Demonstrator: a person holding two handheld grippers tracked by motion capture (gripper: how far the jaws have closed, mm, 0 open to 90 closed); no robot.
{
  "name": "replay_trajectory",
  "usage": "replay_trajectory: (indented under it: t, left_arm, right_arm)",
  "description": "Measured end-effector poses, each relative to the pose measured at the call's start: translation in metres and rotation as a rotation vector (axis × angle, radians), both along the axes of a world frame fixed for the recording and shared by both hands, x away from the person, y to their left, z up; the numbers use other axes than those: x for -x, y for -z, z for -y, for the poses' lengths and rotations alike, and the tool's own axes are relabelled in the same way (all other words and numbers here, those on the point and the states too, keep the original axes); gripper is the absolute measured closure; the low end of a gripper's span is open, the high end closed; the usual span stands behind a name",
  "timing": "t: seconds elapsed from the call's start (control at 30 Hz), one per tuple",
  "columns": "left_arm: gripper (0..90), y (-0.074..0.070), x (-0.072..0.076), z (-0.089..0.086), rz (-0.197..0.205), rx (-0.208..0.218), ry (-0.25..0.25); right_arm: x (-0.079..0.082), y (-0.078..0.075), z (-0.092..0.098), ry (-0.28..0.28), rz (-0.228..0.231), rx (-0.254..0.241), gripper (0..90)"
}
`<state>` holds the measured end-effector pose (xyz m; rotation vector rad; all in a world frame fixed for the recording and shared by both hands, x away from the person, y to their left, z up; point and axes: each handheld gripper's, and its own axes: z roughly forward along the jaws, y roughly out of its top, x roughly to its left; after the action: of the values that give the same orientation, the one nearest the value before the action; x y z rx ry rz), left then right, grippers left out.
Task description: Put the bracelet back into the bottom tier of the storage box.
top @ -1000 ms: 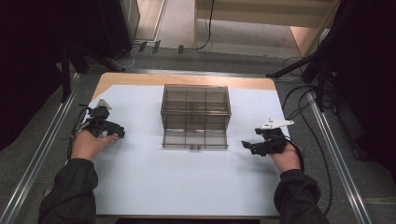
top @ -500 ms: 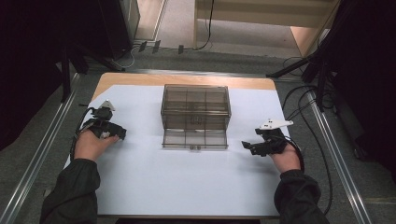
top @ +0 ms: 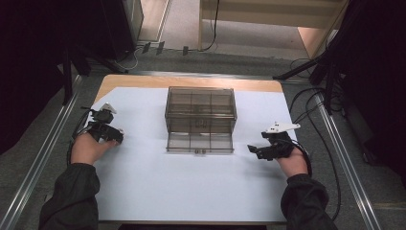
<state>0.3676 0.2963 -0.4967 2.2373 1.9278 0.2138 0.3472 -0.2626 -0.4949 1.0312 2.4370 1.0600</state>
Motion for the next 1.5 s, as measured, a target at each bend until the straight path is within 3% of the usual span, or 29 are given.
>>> replay_trajectory:
  t: [0.43, 0.7, 1.03, 1.5]
  left_arm:
    - [75.6, -0.003, 0.003, -0.004, -0.026, 0.018, 0.063]
    - [81.2, -0.006, 0.003, -0.011, -0.009, 0.078, 0.073]
    - [81.5, -0.015, 0.007, -0.010, 0.018, 0.076, 0.098]
    - [81.5, -0.042, 0.015, 0.000, 0.055, 0.096, 0.137]
  right_arm:
    - [0.001, 0.000, 0.000, -0.002, 0.001, 0.002, 20.9]
    - [0.000, 0.000, 0.000, 0.001, 0.001, 0.002, 20.9]
    - [0.000, 0.000, 0.001, 0.001, -0.001, 0.000, 20.9]
    - [0.000, 0.000, 0.000, -0.002, -0.002, 0.002, 20.8]
